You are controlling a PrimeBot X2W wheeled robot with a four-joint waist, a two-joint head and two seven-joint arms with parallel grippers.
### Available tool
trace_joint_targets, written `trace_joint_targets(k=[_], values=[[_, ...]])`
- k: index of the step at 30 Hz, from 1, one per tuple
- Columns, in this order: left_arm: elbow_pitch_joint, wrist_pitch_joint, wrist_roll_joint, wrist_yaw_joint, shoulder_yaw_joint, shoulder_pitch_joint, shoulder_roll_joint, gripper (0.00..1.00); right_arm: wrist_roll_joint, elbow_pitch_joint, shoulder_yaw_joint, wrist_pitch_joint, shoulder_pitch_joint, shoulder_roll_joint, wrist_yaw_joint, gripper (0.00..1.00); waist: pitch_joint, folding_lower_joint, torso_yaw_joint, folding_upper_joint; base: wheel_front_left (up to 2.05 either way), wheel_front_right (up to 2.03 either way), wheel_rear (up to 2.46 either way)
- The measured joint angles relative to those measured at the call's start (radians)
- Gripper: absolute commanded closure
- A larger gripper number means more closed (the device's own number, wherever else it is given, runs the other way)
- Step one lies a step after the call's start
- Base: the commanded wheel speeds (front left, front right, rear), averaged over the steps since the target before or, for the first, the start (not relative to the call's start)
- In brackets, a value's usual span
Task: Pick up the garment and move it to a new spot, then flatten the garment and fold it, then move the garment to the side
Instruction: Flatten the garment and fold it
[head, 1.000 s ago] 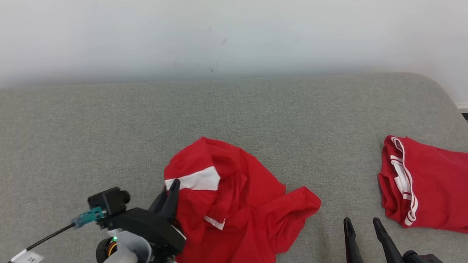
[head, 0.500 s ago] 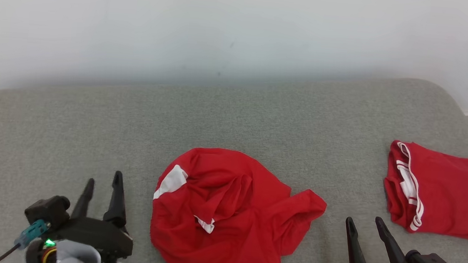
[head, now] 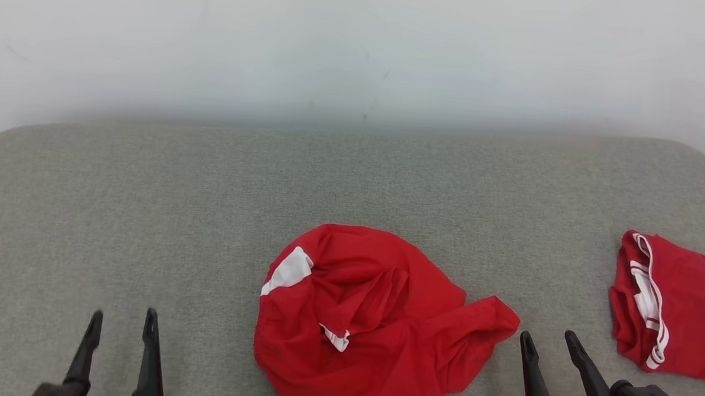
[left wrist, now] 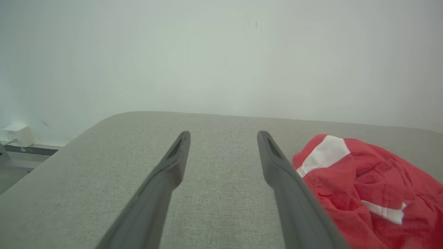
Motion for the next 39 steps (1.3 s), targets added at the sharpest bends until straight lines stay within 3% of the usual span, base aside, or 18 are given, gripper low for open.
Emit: trace_joint_targets(k=[11,18,27,35,36,37,39], values=[[-0.01,0.0,0.076,-0.061,0.071,0.098,-0.046,0.0,-0.002,0.005,0.038,0.013,0.013,0.004,0.0,0.0,-0.004,0.0,0.041,0.0,0.0,0.0,0.0],[0.008,0.0,0.1,-0.095,0.075,0.088,-0.08,0.0,0.018,0.041,0.222,0.131,-0.092,0.032,0.0,0.0,0.009,0.0001,0.077,0.0,0.0,0.0,0.0],[0.033,0.0,0.117,-0.119,0.092,0.083,-0.096,0.0,0.071,0.175,0.289,0.21,-0.238,0.077,0.0,0.0,0.027,0.0001,0.127,0.0,0.0,0.0,0.0],[0.045,0.0,0.127,-0.135,0.1,0.063,-0.105,0.0,0.096,0.286,0.296,0.217,-0.318,0.089,0.0,0.0,0.041,0.0002,0.172,0.0,0.0,0.0,0.0],[0.046,0.0,0.128,-0.136,0.099,0.06,-0.106,0.0,0.106,0.293,0.299,0.214,-0.322,0.088,0.0,0.04,0.042,0.0001,0.178,0.0001,0.0,0.0,0.0],[0.047,0.0,0.128,-0.136,0.098,0.058,-0.107,0.0,0.117,0.298,0.301,0.208,-0.327,0.089,0.0,0.41,0.043,0.0002,0.183,0.0,0.0,0.0,0.0],[0.048,0.0,0.128,-0.136,0.099,0.052,-0.109,0.0,0.131,0.308,0.309,0.201,-0.331,0.089,0.0,0.93,0.045,0.0002,0.192,0.0,0.0,0.0,0.0]])
